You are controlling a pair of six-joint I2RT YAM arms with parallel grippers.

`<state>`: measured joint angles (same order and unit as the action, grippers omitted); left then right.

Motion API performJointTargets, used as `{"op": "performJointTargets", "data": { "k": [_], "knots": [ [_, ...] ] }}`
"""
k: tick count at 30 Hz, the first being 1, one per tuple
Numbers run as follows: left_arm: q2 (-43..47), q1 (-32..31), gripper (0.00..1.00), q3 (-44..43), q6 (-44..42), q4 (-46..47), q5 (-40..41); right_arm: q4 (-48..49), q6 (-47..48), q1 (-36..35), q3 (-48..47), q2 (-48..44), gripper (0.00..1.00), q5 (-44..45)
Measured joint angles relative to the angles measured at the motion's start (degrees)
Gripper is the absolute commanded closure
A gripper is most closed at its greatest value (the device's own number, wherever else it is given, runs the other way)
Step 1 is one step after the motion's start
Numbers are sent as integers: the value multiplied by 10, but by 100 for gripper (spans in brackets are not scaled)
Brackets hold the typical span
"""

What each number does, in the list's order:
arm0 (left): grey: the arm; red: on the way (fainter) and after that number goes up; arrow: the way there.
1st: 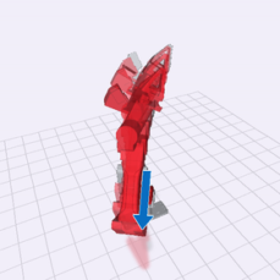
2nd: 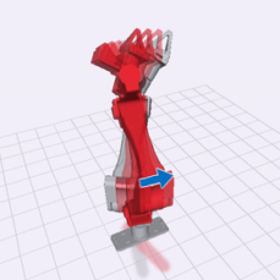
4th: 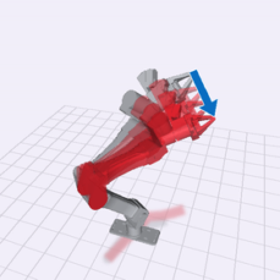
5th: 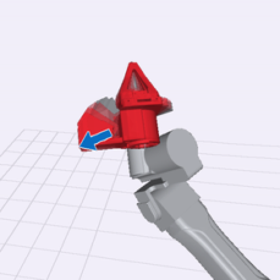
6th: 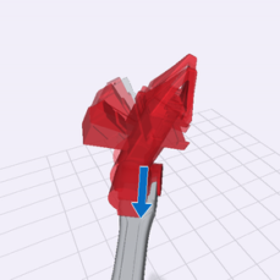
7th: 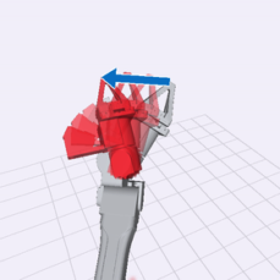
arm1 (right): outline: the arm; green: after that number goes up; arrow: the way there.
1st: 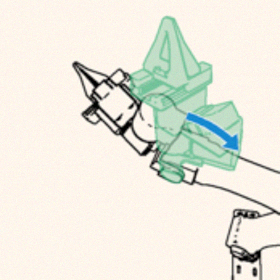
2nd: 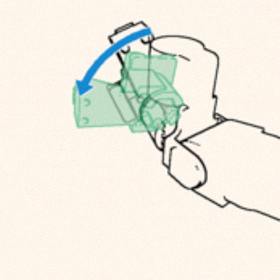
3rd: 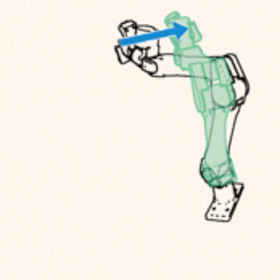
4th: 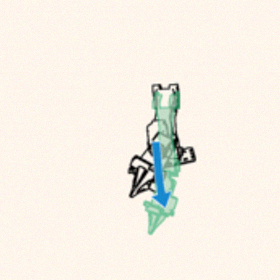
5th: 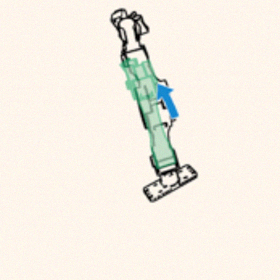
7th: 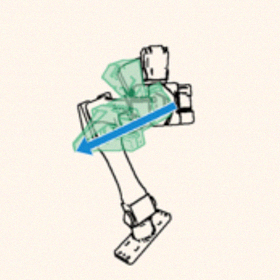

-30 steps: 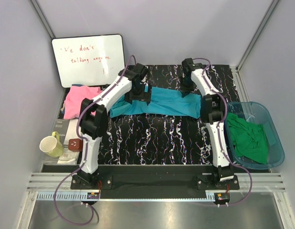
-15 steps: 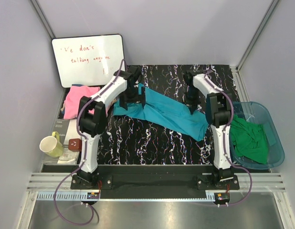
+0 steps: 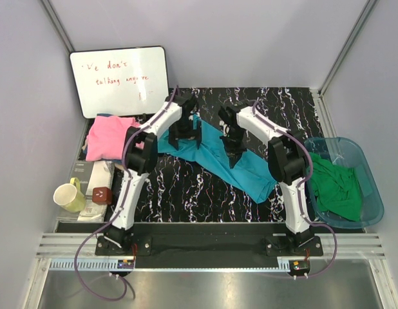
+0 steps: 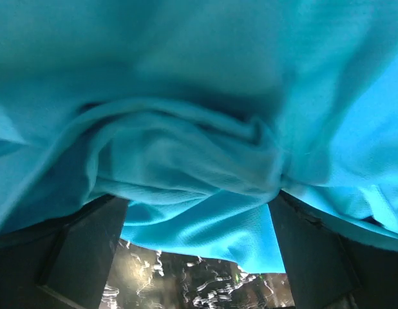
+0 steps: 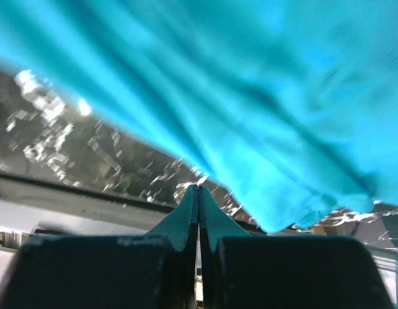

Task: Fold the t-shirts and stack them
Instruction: Rotate the tshirt 90 degrees

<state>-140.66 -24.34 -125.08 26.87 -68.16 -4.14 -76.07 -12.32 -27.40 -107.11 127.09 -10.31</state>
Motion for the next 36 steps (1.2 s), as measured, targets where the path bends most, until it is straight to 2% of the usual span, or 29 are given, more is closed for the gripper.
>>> {"op": "performJointTargets", "data": {
  "k": [2,6,13,15,16,17,18,19,20,23,26,28,33,34,35,36],
  "knots": [
    [-27,0,1,-57,-1,-18,-16,-3,-1,-8,0,-19,100,-8],
    [-72,2,1,-146,0,4,-42,-6,-1,0,-12,-37,100,19],
    [-76,15,1,-154,7,131,-130,-2,-1,23,-43,-33,100,76],
    [-59,17,1,-127,4,175,-150,0,1,32,-69,-23,100,86],
    [-40,18,7,-95,1,192,-156,5,2,38,-81,-17,100,93],
    [-15,18,20,-58,-3,203,-161,11,5,46,-92,-10,100,98],
    [7,17,38,-31,-6,205,-165,14,7,53,-101,-3,100,101],
    [43,15,91,15,-15,213,-169,16,10,64,-118,10,100,104],
    [74,10,100,48,-19,214,-174,21,12,76,-133,23,100,105],
    [161,-21,100,124,-37,222,-175,28,15,115,-195,74,99,101],
    [203,-78,100,149,-57,223,-170,35,14,154,-258,123,98,86],
    [203,-128,100,143,-76,224,-168,38,11,179,-297,151,98,72],
    [118,-240,100,78,-120,195,-165,44,7,216,-345,184,97,49],
    [103,-250,100,72,-121,194,-167,43,7,219,-346,185,94,47],
    [87,-259,100,67,-122,191,-167,43,7,221,-348,187,77,45],
    [73,-265,100,65,-123,188,-169,42,6,223,-352,189,65,43]
  ]
}}
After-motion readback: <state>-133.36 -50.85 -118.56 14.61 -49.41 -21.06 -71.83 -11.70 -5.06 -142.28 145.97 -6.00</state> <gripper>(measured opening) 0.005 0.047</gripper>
